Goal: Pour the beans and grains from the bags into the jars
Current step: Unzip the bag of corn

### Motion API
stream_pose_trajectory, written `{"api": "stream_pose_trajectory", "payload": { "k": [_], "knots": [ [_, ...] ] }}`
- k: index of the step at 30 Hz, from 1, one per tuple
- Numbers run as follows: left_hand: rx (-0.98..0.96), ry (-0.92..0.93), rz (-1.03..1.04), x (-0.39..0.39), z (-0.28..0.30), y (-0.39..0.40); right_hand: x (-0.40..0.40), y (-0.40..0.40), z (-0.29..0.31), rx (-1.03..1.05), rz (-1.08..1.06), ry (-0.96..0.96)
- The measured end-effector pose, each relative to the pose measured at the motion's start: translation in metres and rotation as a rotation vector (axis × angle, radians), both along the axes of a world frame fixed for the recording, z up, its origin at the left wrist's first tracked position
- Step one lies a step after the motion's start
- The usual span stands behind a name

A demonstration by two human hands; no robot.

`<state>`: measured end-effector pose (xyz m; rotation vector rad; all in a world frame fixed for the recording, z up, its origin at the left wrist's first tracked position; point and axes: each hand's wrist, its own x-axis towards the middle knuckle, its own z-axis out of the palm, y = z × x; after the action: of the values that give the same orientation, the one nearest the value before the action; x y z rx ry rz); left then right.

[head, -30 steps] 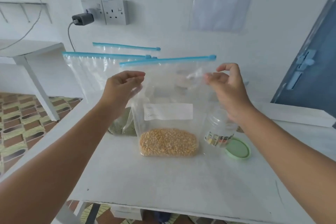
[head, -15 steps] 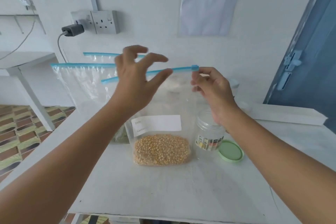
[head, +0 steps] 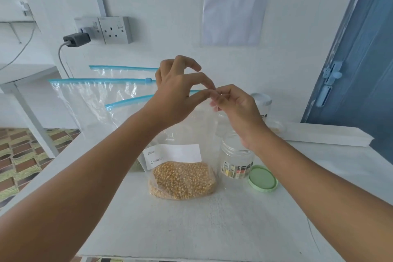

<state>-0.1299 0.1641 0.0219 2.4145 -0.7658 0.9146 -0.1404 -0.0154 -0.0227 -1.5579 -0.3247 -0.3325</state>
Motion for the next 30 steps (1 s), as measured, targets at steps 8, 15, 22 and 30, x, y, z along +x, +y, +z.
{"api": "stream_pose_trajectory", "payload": {
  "k": [8,15,22,30],
  "knots": [
    [0.042,-0.133,0.082,0.009,-0.012,0.024,0.003,-0.003,0.000,0.036,-0.013,0.016],
    [0.052,-0.085,0.218,0.005,-0.022,0.091,0.008,-0.025,-0.008,0.031,-0.083,0.052],
    [-0.012,0.011,0.384,-0.005,-0.026,0.145,0.016,-0.034,-0.014,0.015,-0.118,0.083],
    [-0.043,-0.057,0.393,0.004,-0.040,0.145,0.024,-0.021,0.014,-0.545,-0.356,-0.333]
  ]
}}
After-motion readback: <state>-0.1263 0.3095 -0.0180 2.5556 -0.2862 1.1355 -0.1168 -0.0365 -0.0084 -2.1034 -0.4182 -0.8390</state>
